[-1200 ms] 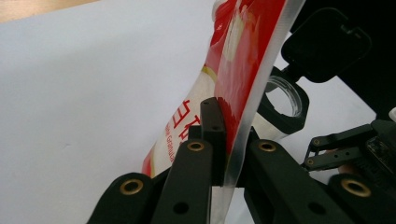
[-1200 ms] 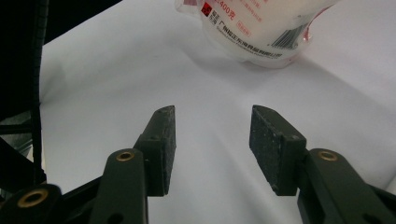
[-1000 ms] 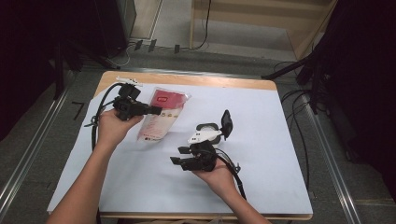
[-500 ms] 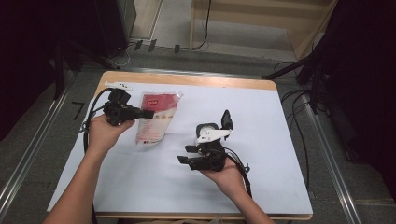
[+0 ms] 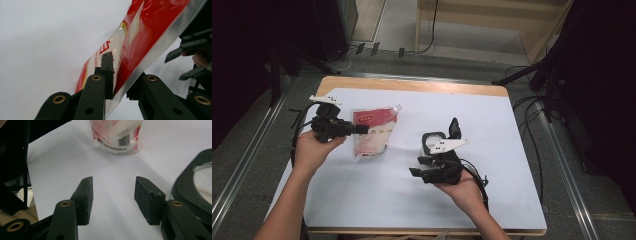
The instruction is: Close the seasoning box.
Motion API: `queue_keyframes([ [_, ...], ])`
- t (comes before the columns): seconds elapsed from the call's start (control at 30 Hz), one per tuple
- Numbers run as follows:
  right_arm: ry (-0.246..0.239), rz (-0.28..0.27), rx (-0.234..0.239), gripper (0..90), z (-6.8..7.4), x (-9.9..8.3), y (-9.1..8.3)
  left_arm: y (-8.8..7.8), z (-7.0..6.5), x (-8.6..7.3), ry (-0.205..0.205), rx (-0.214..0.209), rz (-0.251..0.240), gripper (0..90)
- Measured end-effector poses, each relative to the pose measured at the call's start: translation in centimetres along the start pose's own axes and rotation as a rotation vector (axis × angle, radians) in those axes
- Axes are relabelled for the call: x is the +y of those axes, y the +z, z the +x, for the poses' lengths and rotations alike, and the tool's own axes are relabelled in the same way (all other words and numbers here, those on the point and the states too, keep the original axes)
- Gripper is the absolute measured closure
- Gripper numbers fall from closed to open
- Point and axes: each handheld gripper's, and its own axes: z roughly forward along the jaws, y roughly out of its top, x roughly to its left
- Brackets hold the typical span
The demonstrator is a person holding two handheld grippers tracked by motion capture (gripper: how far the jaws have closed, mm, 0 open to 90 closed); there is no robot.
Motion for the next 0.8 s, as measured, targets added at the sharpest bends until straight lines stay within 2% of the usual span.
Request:
queue_keyframes([
  [0.23, -0.006, -0.004, -0.028, 50.1, -0.6, -0.2, -1.0, -0.9, 0.0, -1.2, 0.007, 0.018, -0.021, 75.2],
  [0.3, -0.005, -0.006, -0.031, 50.2, -0.7, -0.3, -1.3, -1.2, 0.0, -1.4, 0.001, 0.017, -0.028, 72.1],
  [0.33, -0.003, -0.010, -0.032, 50.4, -0.7, -0.3, -1.5, -1.3, 0.1, -1.5, 0.008, 0.000, -0.033, 70.7],
  [0.4, -0.004, -0.027, -0.023, 50.6, -0.9, -0.2, -1.8, -1.5, 0.0, -1.6, 0.020, -0.003, -0.036, 69.3],
  [0.5, -0.002, -0.040, -0.025, 50.8, -1.1, 0.0, -2.1, -1.6, 0.0, -1.6, 0.014, 0.003, -0.032, 67.4],
  [0.63, -0.002, -0.026, -0.033, 51.6, -1.4, -0.2, -2.5, -2.1, -0.2, -1.9, 0.013, 0.017, -0.008, 63.5],
  [0.67, -0.005, -0.024, -0.035, 51.9, -1.6, -0.3, -2.7, -2.3, -0.2, -2.0, 0.022, 0.025, -0.007, 62.7],
  [0.8, 0.005, -0.037, -0.034, 52.6, -1.8, -0.3, -3.5, -3.2, -0.2, -2.6, 0.005, 0.025, -0.013, 60.6],
])
